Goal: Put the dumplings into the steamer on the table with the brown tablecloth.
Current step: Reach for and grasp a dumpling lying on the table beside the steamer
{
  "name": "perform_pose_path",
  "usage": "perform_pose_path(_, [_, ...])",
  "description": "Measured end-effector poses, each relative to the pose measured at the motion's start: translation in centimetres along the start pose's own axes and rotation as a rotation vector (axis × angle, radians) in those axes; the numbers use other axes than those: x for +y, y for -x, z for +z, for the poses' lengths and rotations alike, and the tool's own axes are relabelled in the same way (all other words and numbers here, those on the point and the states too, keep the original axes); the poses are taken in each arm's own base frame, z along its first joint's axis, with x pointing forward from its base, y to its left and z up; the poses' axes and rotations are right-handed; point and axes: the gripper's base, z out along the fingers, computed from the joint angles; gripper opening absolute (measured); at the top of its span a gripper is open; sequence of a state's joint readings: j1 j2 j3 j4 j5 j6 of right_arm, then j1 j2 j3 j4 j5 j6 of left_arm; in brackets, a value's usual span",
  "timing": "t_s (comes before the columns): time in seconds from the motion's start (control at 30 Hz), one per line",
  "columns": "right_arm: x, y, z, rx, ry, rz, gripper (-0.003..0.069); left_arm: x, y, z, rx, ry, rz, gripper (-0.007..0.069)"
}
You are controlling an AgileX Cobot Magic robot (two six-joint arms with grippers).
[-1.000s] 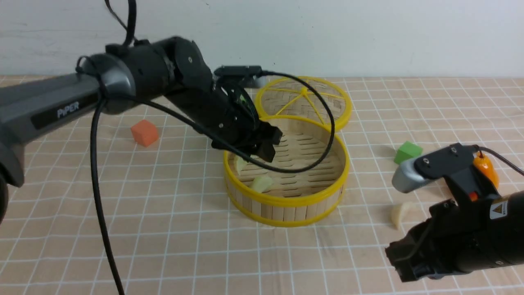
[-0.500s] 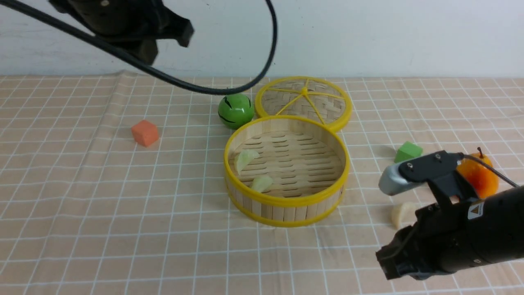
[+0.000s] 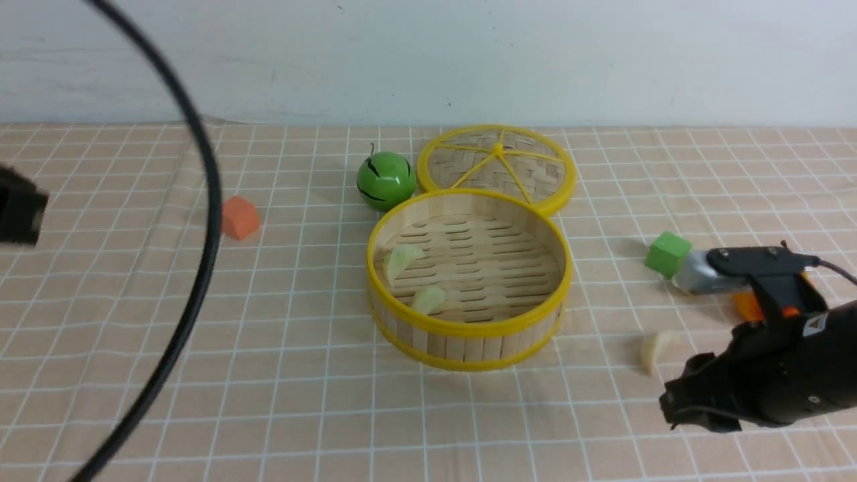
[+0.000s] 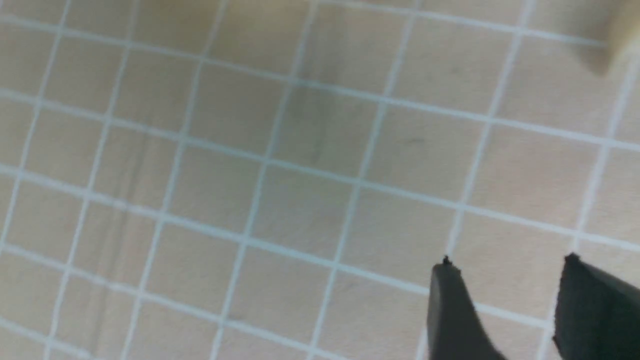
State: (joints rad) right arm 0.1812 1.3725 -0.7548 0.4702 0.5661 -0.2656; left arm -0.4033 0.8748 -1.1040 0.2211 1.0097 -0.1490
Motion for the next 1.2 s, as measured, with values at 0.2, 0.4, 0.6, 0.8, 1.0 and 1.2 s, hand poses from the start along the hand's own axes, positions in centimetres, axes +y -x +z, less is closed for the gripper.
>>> perform_pose_path(0.2, [-1.4, 1.6, -1.0, -0.066, -0.034, 0.039, 0.0457, -0.3, -7.1, 2.2, -0.116, -0.005, 0.061, -0.0013])
perform_pose_path(0.4, [-1.1, 6.1, -2.4, -0.208, -0.063, -0.029, 0.0469, -1.0, -12.1, 3.6, -0.326, -0.061, 0.09, -0.0013])
perform_pose_path(0.6, [-1.8, 9.2, 0.6, -0.186, -0.072, -0.026, 0.047, -1.8, -15.2, 4.3, -0.572, -0.128, 0.098, -0.0013])
perform_pose_path(0.8, [-3.9, 8.7, 7.1, -0.035, -0.112, -0.019, 0.047, -2.0, -16.2, 4.1, -0.65, -0.141, 0.097, -0.0013])
perform_pose_path(1.0, [-4.7, 10.2, 8.7, -0.076, -0.152, -0.031, 0.047, -2.0, -16.2, 4.0, -0.653, -0.14, 0.099, -0.0013])
perform_pose_path(1.2, [-6.4, 13.6, 7.8, -0.244, -0.21, 0.093, 0.047, -1.9, -16.2, 4.1, -0.65, -0.14, 0.099, -0.0013])
